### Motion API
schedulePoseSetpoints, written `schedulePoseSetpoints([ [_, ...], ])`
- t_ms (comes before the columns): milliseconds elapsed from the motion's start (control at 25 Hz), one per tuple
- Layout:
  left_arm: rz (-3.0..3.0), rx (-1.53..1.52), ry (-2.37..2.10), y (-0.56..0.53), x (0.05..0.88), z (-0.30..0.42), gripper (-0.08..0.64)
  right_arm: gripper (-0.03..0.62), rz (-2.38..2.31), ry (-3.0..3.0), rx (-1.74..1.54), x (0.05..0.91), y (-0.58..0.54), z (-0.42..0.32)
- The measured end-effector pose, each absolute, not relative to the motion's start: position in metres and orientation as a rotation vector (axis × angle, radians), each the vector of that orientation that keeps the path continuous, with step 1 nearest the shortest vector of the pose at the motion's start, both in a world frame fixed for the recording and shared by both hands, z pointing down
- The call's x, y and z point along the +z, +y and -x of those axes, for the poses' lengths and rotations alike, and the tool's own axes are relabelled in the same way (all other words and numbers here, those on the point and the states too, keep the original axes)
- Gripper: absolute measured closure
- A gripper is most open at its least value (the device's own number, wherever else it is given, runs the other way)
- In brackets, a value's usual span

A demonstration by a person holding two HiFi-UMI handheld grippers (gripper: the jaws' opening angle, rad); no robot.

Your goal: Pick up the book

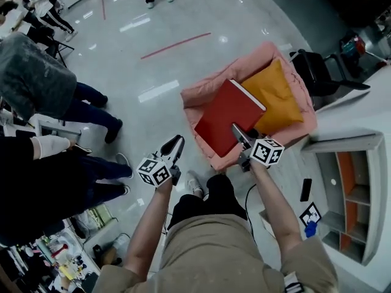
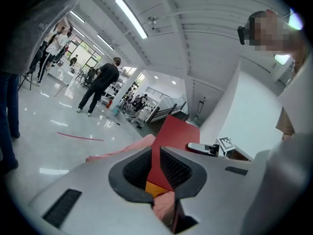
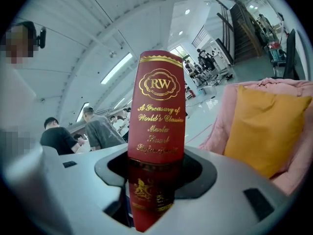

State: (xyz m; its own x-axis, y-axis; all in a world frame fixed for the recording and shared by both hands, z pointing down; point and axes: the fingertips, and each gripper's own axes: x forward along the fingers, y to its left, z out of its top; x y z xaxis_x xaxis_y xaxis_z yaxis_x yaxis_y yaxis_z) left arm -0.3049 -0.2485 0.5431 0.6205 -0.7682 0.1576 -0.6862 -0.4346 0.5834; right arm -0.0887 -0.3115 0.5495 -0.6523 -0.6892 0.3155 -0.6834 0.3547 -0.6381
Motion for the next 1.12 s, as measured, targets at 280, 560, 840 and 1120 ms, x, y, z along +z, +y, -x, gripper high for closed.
schedulePoseSetpoints([
  [280,-2.254,-0.280,-1.113,-0.230,0.492,0.309,0.522,0.348,1.219,2.455,-1.182,0.484,-0.274,0.089],
  [560,-2.325,-0.271,-1.128,-0.193,0.451,0.286,0.522,0.348,1.127,2.440,-1.151,0.439,-0.236,0.069],
  [840,-2.374,-0.275,-1.207,-0.148,0.414,0.264,0.522,0.348,1.038,2.437,-1.120,0.399,-0.189,0.032],
  [1120,-2.343,-0.289,-1.207,-0.084,0.397,0.203,0.522,0.348,0.954,2.428,-1.139,0.374,-0.120,-0.030],
])
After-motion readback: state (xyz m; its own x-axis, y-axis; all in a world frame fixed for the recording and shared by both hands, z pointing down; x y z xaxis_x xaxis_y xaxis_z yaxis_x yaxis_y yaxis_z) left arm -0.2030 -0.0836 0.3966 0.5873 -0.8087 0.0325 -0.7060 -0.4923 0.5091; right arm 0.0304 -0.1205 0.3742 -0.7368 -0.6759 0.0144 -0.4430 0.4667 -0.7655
